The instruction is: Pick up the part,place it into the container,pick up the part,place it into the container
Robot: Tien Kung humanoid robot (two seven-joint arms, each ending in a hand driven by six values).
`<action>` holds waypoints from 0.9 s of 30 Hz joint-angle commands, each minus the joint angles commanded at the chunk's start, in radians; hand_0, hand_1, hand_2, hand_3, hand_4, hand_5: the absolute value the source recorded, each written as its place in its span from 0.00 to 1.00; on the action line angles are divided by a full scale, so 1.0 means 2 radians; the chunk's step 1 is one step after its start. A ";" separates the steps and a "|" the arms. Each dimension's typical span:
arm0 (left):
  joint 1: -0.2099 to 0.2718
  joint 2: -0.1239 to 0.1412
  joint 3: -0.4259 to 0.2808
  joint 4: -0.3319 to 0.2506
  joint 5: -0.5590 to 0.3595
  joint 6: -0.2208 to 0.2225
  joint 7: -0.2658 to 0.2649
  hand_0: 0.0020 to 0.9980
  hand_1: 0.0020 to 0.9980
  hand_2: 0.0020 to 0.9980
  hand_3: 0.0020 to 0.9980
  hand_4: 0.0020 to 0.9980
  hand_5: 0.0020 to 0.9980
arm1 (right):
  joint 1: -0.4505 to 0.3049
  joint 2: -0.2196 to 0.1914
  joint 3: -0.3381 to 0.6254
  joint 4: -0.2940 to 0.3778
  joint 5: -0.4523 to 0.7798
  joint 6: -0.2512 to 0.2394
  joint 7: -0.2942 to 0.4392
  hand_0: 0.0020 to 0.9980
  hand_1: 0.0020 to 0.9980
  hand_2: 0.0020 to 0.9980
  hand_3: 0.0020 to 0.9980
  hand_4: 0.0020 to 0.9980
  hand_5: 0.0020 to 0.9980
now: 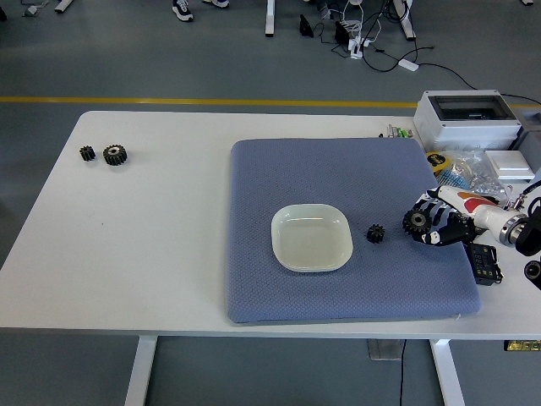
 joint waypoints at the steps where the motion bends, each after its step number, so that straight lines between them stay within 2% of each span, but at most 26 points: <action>1: 0.000 0.000 0.000 0.000 -0.001 0.000 0.000 0.71 0.68 0.73 0.61 0.75 0.70 | 0.000 0.001 0.002 0.004 0.000 -0.001 0.000 0.33 0.44 0.50 0.49 0.74 0.23; 9: -0.001 0.000 0.001 0.000 -0.002 0.000 -0.001 0.71 0.68 0.73 0.61 0.75 0.70 | 0.002 0.008 0.019 0.052 0.001 -0.002 -0.006 0.34 0.44 0.50 0.49 0.74 0.23; 10: -0.001 0.000 0.001 0.000 -0.001 0.000 0.000 0.71 0.68 0.73 0.61 0.75 0.70 | 0.003 0.009 0.019 0.057 0.000 -0.002 -0.007 0.39 0.44 0.50 0.49 0.74 0.23; 15: 0.000 0.000 -0.001 0.000 0.000 0.000 0.000 0.71 0.68 0.73 0.61 0.75 0.70 | 0.009 0.013 0.012 0.088 -0.004 -0.003 -0.012 0.39 0.44 0.50 0.49 0.74 0.23; 20: -0.001 -0.001 0.003 0.000 -0.003 0.000 0.000 0.71 0.68 0.73 0.61 0.75 0.70 | 0.031 0.026 -0.030 0.125 -0.009 -0.002 -0.022 0.39 0.45 0.51 0.49 0.74 0.23; 22: -0.001 -0.001 0.005 0.000 -0.004 0.000 0.000 0.71 0.68 0.73 0.61 0.75 0.70 | 0.041 0.031 -0.046 0.128 -0.011 -0.003 -0.026 0.43 0.46 0.51 0.49 0.75 0.24; 27: -0.001 0.000 0.003 0.000 -0.003 0.000 0.000 0.71 0.68 0.73 0.61 0.75 0.70 | 0.063 0.054 -0.083 0.120 -0.009 -0.005 -0.036 0.43 0.46 0.51 0.49 0.75 0.24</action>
